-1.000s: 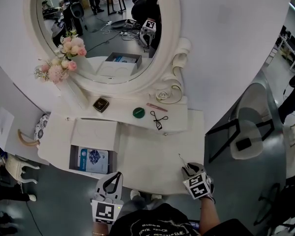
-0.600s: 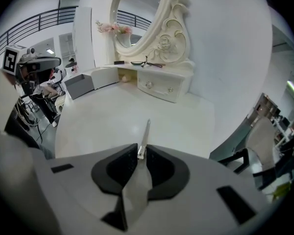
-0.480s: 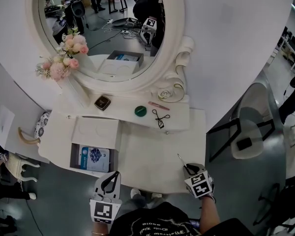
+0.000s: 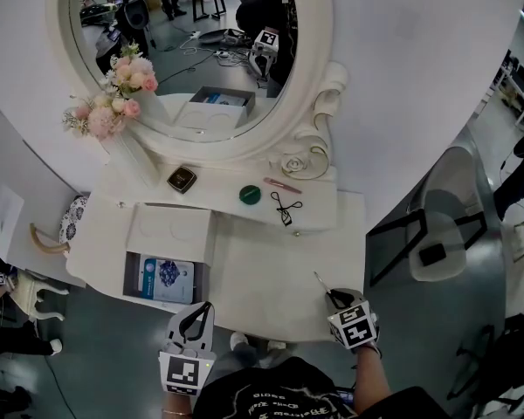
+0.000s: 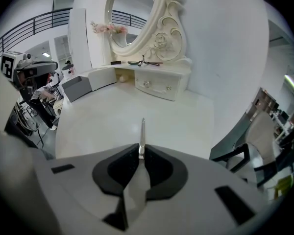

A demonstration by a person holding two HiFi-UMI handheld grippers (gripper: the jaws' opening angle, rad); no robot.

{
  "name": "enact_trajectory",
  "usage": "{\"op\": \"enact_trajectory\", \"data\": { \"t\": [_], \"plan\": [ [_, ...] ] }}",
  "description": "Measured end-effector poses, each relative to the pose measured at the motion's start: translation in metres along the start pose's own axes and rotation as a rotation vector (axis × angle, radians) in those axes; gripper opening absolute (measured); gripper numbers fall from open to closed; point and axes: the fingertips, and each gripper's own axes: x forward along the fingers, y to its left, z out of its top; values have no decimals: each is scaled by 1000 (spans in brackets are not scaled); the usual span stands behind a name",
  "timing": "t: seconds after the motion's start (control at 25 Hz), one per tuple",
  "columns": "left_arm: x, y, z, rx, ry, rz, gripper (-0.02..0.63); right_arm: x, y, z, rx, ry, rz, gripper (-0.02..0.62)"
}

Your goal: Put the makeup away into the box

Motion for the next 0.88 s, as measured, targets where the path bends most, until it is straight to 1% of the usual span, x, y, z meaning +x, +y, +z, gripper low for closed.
{"op": "enact_trajectory", "data": {
  "t": [0.24,0.56,0.88],
  "plan": [
    [0,2,-2,3,-1,1,15,-1,5,2,-8,-26,-6,43],
    [3,2,-4,-1,-4,-9,17,-7,15,17,-7,-53,-2,43],
    [3,3,-4,-7,-12,-16,17,-19,19,36,-23,-102,-10,43]
  ]
}}
